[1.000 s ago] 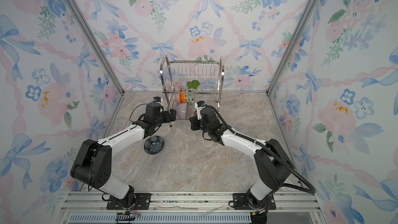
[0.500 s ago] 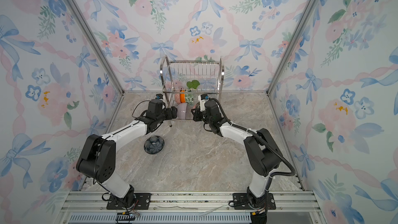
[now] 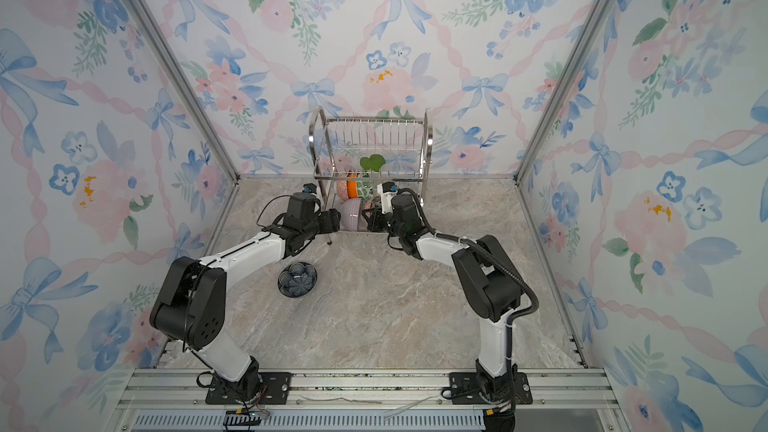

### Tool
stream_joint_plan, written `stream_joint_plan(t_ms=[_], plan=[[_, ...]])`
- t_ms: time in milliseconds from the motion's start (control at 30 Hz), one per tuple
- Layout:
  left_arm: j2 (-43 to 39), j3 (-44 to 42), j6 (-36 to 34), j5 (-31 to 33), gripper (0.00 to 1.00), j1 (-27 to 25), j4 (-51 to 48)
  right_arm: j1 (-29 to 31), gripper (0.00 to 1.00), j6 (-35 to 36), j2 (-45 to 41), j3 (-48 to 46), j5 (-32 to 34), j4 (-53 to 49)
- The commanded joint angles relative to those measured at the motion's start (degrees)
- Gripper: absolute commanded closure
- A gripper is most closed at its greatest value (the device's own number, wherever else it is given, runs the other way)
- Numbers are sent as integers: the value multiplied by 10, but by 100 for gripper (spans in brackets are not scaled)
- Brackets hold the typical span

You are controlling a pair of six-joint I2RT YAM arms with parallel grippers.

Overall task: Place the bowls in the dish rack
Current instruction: 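Lower the pink bowl into the lower rack tier beside the lilac bowl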

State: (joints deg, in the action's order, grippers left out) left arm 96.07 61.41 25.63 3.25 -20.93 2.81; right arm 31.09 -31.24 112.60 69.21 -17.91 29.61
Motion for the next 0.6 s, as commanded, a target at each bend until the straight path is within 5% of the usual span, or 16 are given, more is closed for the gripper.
stream_joint_plan(t_ms=[0,100,400,467,567], plan=[[12,5,-11,-8,26,2,-10,-7,100,-21,11,22,-25,89],[15,7,-13,-11,36,2,-9,-10,100,-33,22,21,-32,108],[22,11,-16,-10,43,1,-14,-16,100,-83,54,22,-69,175],[23,11,-18,-11,54,1,-15,-16,100,-94,60,19,-73,192],[26,13,-19,-11,56,1,-17,-16,100,-104,65,18,-77,206]])
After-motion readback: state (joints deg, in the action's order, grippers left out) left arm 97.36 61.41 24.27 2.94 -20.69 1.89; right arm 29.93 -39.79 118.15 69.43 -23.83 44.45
